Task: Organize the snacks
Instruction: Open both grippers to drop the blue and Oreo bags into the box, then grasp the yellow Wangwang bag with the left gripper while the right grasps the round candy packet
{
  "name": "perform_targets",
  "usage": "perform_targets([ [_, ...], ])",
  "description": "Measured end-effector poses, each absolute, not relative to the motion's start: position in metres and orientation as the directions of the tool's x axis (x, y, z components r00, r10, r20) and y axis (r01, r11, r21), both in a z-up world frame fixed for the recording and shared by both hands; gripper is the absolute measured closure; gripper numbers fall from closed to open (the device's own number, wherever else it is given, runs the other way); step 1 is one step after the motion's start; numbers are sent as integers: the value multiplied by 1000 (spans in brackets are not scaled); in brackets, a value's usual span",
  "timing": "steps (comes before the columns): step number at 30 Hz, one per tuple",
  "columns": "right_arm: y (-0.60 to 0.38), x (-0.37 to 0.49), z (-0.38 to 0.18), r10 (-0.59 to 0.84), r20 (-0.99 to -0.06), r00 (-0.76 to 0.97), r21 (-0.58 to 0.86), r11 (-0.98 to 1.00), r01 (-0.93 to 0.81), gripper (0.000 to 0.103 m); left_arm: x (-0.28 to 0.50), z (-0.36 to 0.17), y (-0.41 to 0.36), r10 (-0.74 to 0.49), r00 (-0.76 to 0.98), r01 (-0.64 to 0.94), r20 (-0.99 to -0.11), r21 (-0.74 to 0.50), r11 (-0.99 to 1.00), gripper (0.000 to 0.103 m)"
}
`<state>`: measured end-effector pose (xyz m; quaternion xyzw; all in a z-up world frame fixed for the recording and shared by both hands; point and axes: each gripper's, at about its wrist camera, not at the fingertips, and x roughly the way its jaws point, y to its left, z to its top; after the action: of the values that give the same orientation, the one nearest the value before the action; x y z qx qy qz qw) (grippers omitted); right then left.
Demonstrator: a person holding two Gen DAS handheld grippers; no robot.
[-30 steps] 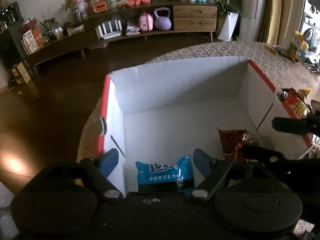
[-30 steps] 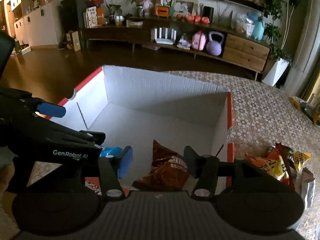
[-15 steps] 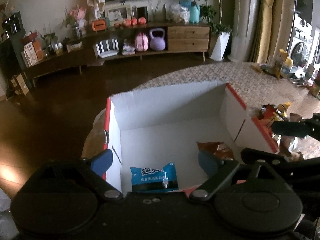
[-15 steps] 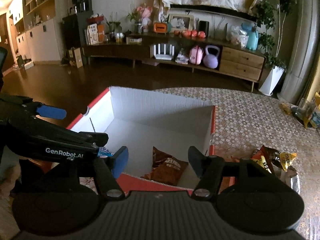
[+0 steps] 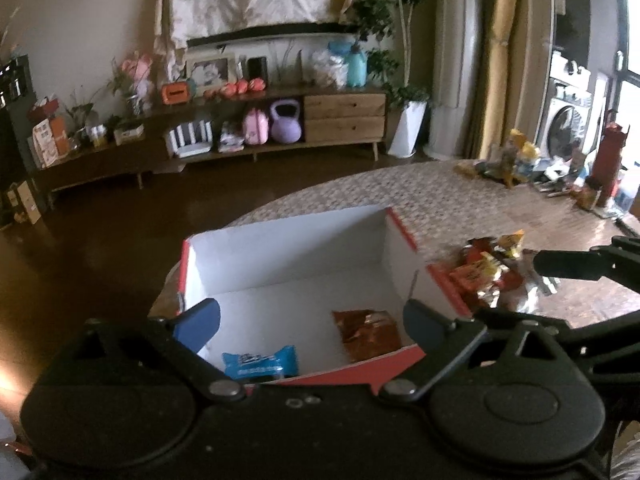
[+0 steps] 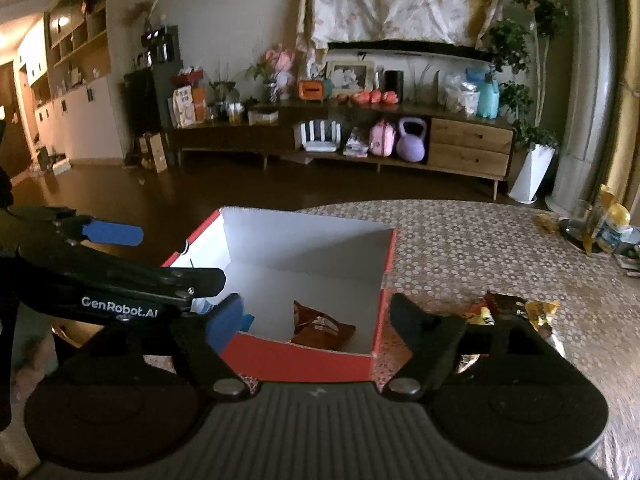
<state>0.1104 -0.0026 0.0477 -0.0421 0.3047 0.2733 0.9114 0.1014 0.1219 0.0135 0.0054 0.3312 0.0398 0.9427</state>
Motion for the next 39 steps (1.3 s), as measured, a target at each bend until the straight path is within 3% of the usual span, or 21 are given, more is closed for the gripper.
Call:
perform_targets([
  [6, -31, 97, 57, 474, -548, 690, 103, 856, -506, 17, 91, 23, 97, 37, 814, -30, -580, 21, 999, 0],
  [13, -76, 83, 62, 449, -509, 734, 83, 875, -478, 3, 86, 25, 64, -46, 836, 46, -547, -13, 999, 0],
  [21, -132, 86, 49, 346, -521, 780, 58, 926, -372, 2, 98, 13, 33, -127, 830, 101, -543, -77, 992, 0],
  [32, -175, 97, -5, 293, -589, 753, 81, 949, -305, 2, 144, -9, -4, -139, 771, 93, -622, -106, 990, 0],
  [39, -184, 109, -37, 302, -634, 712, 105, 946, -307, 2, 180, -20, -29, -193, 718, 195, -668, -73, 978, 0],
])
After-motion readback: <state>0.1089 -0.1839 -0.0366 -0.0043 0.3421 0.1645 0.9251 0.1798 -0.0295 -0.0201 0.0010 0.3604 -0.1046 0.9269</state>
